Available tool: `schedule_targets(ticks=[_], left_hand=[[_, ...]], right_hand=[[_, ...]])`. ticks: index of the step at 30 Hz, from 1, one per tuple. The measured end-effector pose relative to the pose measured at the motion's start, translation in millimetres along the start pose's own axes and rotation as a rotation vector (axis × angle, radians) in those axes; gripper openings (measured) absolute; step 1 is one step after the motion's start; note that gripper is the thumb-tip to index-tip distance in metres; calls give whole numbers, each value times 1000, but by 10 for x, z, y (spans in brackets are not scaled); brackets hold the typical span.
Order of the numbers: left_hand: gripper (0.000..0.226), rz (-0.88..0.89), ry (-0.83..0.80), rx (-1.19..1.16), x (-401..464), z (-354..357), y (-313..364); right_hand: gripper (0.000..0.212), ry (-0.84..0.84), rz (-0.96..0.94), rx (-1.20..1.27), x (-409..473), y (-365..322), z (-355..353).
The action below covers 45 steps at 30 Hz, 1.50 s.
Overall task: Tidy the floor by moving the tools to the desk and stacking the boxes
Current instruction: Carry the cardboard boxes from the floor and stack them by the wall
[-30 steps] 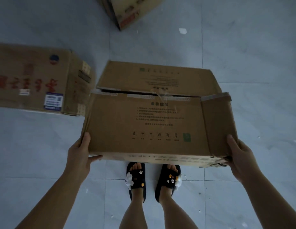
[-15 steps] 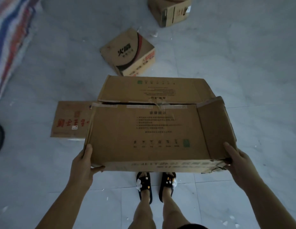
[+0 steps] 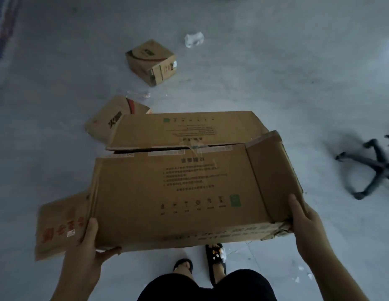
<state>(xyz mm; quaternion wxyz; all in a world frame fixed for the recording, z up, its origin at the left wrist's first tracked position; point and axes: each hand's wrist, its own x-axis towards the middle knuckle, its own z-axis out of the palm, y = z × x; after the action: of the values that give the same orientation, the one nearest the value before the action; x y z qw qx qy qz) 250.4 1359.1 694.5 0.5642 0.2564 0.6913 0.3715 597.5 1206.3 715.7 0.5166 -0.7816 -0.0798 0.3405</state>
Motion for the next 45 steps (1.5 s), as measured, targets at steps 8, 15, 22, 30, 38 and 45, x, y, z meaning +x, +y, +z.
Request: schedule_targets(ticks=[8, 15, 22, 30, 38, 45], left_hand=[[45, 38, -277, 246, 71, 270, 357], [48, 86, -583, 396, -21, 445, 434], [26, 169, -959, 528, -575, 750, 215], [22, 186, -1268, 702, -1343, 578, -228], [23, 210, -1483, 851, -1878, -500, -804], [36, 149, -1663, 1006, -2325, -1579, -1297]], right_hand=[[40, 357, 53, 158, -834, 363, -236], [37, 647, 145, 366, -1878, 904, -257], [42, 1021, 232, 597, -2971, 1459, -312], [50, 1330, 256, 807, -4292, 2069, -132], [33, 1539, 283, 798, -5844, 2775, 506], [30, 1757, 379, 787, -7231, 3242, 1134]])
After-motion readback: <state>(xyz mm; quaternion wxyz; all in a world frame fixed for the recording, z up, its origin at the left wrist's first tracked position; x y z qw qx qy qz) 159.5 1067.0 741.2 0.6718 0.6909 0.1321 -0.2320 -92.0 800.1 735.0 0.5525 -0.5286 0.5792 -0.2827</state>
